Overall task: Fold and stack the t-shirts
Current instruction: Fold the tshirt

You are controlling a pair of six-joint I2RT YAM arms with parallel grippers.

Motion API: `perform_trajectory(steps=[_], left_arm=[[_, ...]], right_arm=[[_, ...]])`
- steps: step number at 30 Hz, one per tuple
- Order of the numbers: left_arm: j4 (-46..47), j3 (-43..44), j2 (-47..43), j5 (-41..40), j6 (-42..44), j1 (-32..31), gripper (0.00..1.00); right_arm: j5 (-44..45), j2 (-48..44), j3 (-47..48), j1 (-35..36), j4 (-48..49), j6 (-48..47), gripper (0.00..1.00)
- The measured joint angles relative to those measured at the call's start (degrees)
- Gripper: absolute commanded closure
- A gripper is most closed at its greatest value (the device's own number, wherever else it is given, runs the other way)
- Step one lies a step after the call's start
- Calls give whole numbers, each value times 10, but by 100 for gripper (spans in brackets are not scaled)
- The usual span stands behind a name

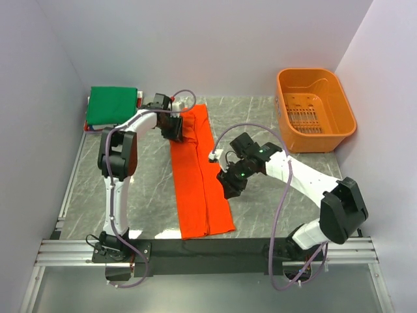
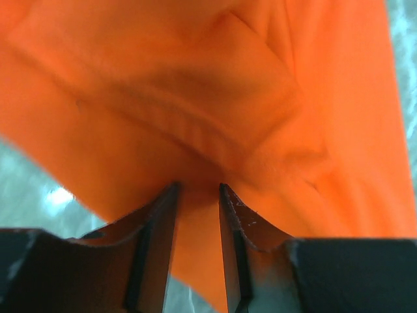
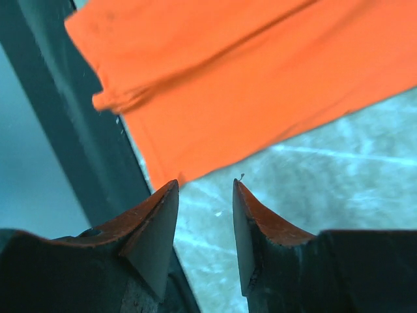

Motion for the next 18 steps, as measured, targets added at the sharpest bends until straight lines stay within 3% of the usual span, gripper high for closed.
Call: perform_trajectory(steps=[8,13,18], left_arm=[[-8,185,118,-17,-18,2,61],[-2,307,192,-26,-26,3,52],[43,304,195,3,-28,9,40]], right_arm=[[31,40,4,-31,33,0,52],[43,96,57,-66,36,-2,51],[40,123,98,-75,52,-3,49]])
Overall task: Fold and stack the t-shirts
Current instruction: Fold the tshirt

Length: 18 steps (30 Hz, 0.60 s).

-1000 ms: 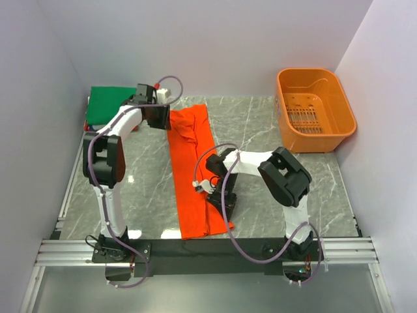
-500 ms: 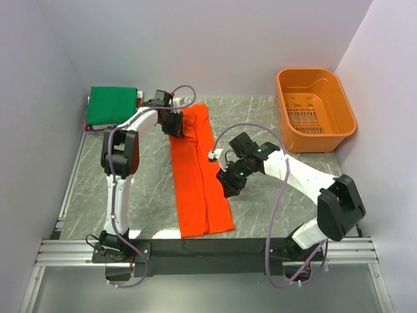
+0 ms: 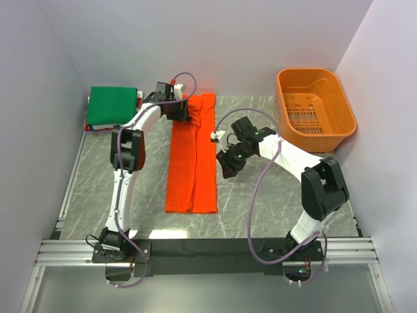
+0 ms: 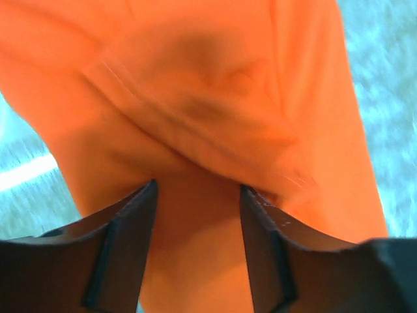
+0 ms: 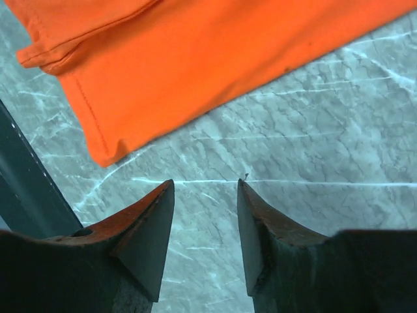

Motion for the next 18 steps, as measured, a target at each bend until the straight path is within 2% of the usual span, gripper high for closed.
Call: perform_trajectory(steps=[2,3,6,9,12,15,18], left_arm=[[35,-76,-44,20,9,4,37],[62,-136,-80,29,17,7,32],[97,-268,-191,67,25,20,27],[160,-418,-360,125,33,47,27],[202,-539,-541,178,81,86,29],[187,-643,-701,223,185,118,32],[111,-750,-815,259,328,118,33]], right_arm=[[-1,-3,-1,3,2,-4,46],[0,-9,-9,7,12,-6,44],[12,-53,-58,31,45,-20,38],[24,-126,-121,66,69,-46,33],[40,-216,-181,113,104,-82,33],[58,-270,-227,171,144,-122,34],[71,-271,-259,221,179,-150,36]])
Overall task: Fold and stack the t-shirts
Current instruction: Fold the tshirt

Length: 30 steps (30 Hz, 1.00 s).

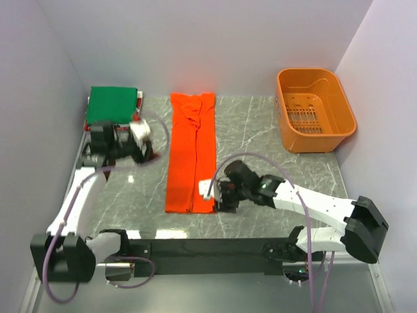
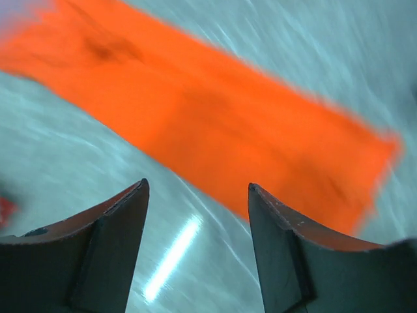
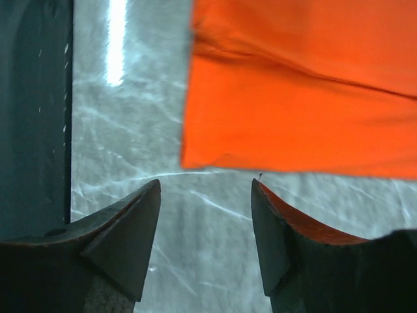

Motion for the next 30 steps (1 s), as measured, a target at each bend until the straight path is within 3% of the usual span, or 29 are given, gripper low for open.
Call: perform_trajectory(steps=[7,13,18,24,25,28,30], left_arm=[[-185,-219,-129,23,240,-33,35],[-196,-304,-216,12,300,-107,36],[-195,-322,-203,-10,342,-121,37],[-207,-322,-190,-20,420,-125,45],[-211,-322,-187,-22,435,-129,47],[-212,-322,-174,-26,465,-147,53],[-210,-322,-160,-32,476,-163,57]], right_arm=[[38,33,-91,80,79,-46,38],[66,94,-98,101,122,-66,42],[81,150,-57,101,124,-75,44],[94,199,-9,104,110,-82,68],[97,203,-4,105,105,-82,79],[105,207,1,107,92,-82,98],[109,207,2,107,88,-78,100]])
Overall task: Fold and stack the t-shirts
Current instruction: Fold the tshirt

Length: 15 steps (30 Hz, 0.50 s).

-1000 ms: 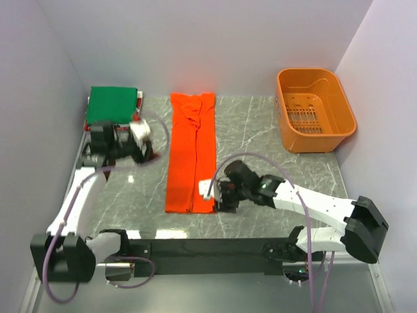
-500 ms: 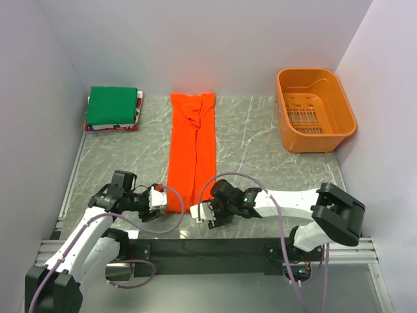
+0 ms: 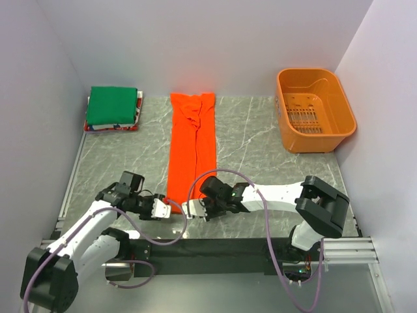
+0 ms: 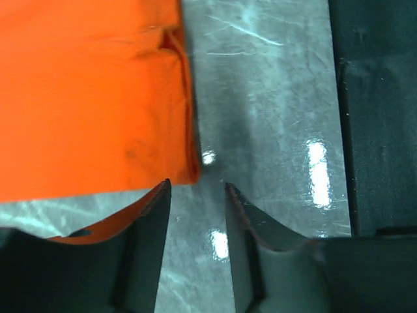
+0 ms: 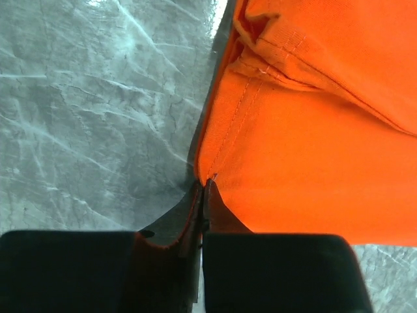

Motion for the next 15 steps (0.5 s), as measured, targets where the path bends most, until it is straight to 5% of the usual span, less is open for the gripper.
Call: perform_trajectory(steps=[10,15], left_arm=[[69,8,92,-55,-25,-90,52],[112,4,109,-97,-38,-115,60]], right_arm=[[9,0,7,0,-12,24,100],[11,0,10,0,-18,32,100]])
